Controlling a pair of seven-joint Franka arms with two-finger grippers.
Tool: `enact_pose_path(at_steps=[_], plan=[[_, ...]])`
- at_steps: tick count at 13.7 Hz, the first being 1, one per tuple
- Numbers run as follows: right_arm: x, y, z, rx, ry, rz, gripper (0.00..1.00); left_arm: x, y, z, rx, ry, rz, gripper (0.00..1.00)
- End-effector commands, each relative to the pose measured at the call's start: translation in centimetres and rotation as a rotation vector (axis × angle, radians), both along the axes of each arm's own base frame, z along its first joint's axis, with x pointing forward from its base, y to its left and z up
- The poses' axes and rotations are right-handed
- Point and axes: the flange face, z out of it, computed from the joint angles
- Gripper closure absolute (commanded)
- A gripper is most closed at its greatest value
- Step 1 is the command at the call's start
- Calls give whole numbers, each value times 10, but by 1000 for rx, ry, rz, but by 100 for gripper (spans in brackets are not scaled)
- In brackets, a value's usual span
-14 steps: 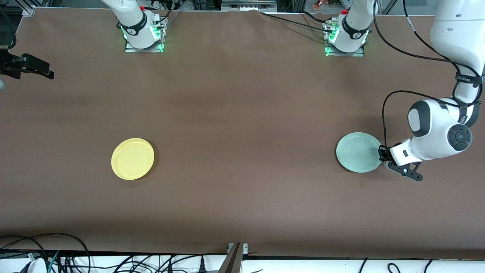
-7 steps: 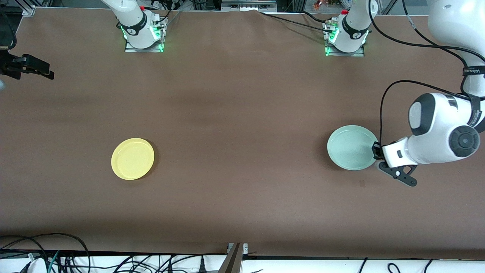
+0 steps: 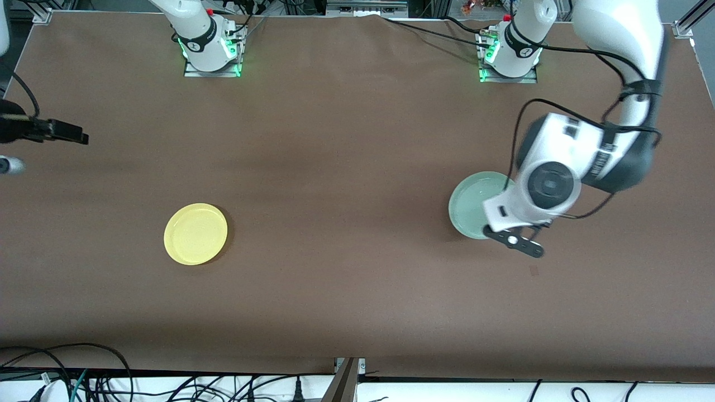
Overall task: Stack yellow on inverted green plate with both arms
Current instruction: 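Tilt the green plate with the left gripper while the right gripper grasps yellow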
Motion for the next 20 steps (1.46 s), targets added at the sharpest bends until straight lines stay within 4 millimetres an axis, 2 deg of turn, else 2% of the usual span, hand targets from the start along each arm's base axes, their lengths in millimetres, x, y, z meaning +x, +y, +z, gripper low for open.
enact_pose_path(at_steps=[1, 3, 5, 7, 9, 12, 14, 15, 17, 18, 20], plan=[[27, -5, -51, 26, 27, -19, 0, -22, -56, 4, 161, -76, 16, 100], [42, -5, -100, 39, 50, -28, 0, -41, -96, 0, 242, -131, -5, 100], [54, -11, -147, 43, 61, -44, 0, -56, -126, -10, 332, -194, -36, 100], [61, -12, -190, 42, 45, -53, 0, -70, -152, -21, 401, -262, -46, 100], [61, -11, -225, 76, 25, -87, 0, -80, -172, -29, 445, -328, -64, 100], [61, -12, -267, 69, 6, -94, 0, -98, -208, -18, 495, -415, -113, 100], [57, -15, -290, 67, -13, -75, 0, -106, -221, -45, 594, -461, -97, 100], [53, -17, -300, 73, -20, -77, 0, -104, -224, -60, 652, -513, -81, 100], [48, -21, -315, 132, -33, -108, 0, -91, -224, -65, 701, -561, -52, 100], [49, -21, -321, 155, -40, -109, 0, -91, -225, -69, 715, -564, -30, 100], [50, -24, -328, 159, -55, -110, 0, -104, -239, -84, 724, -600, -11, 100]])
